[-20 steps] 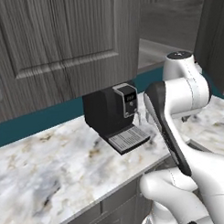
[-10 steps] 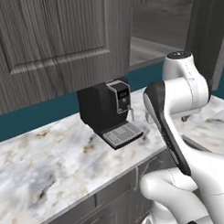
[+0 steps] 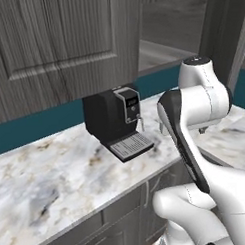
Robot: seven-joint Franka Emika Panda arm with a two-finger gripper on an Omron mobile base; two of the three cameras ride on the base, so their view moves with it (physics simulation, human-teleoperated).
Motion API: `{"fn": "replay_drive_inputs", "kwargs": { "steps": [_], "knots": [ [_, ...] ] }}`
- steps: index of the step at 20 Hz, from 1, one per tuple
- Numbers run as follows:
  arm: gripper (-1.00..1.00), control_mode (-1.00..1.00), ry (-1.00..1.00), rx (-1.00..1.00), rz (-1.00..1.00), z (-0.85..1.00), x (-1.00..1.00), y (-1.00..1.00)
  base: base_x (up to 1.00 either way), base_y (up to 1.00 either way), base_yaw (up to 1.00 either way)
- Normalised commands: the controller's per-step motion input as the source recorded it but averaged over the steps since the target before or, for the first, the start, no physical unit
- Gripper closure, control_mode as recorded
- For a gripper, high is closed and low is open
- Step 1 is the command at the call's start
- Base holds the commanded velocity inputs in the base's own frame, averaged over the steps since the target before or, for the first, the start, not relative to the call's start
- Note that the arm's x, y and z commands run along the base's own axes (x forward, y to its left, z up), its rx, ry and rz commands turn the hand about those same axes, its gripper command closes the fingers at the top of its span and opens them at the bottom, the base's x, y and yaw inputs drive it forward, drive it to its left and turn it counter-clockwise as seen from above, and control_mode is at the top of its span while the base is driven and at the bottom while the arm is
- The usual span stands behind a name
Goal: Close all open cabinet doors.
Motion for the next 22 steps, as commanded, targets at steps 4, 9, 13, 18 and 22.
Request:
{"fn": "replay_drive_inputs", "kwargs": {
  "steps": [4,9,13,18,22],
  "knots": [
    [-1.00,1.00,0.00,0.00,0.00,0.00,0.00,0.00,0.30,0.20,0.00],
    [-1.00,1.00,0.00,0.00,0.00,0.00,0.00,0.00,0.52,0.28,0.00],
    [-1.00,1.00,0.00,0.00,0.00,0.00,0.00,0.00,0.51,0.26,0.00],
    [-1.00,1.00,0.00,0.00,0.00,0.00,0.00,0.00,0.41,0.16,0.00],
    [-1.00,1.00,0.00,0.00,0.00,0.00,0.00,0.00,0.01,0.00,0.00]
  ]
}}
